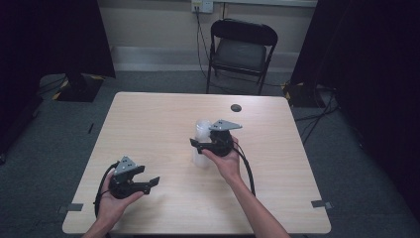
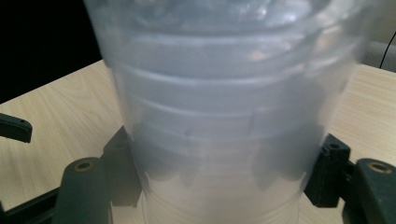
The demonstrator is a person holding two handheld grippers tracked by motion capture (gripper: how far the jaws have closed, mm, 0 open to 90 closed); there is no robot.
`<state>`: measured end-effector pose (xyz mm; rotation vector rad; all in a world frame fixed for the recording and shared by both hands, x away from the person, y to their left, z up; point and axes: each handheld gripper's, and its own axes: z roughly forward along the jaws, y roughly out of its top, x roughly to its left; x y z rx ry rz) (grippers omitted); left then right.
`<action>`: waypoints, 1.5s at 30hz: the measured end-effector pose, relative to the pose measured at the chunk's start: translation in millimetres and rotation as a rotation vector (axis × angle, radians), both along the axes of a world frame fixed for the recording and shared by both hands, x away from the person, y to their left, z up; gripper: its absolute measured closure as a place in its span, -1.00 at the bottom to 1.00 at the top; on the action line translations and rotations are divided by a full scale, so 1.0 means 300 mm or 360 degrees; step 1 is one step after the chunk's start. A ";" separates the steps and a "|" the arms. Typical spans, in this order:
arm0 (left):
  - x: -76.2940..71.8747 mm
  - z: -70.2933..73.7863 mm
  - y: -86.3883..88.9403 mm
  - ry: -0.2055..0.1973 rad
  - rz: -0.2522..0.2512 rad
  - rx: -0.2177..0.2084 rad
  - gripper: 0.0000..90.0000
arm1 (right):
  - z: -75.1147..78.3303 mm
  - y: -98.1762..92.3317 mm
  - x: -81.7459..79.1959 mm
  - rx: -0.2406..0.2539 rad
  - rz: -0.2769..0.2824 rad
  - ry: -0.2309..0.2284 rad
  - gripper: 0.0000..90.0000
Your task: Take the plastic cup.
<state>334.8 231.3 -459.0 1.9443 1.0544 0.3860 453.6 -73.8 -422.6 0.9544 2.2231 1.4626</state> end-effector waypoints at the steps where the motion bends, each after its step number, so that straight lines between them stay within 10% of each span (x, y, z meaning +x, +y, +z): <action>1: 0.000 -0.001 -0.001 -0.0003 0.0001 0.0000 -0.43 | 0.003 0.000 0.000 -0.0003 -0.0002 -0.0008 -0.35; 45: 0.005 -0.007 -0.008 0.0008 -0.0011 0.0033 -0.43 | 0.152 -0.024 0.007 0.0083 -0.0022 -0.0079 -0.31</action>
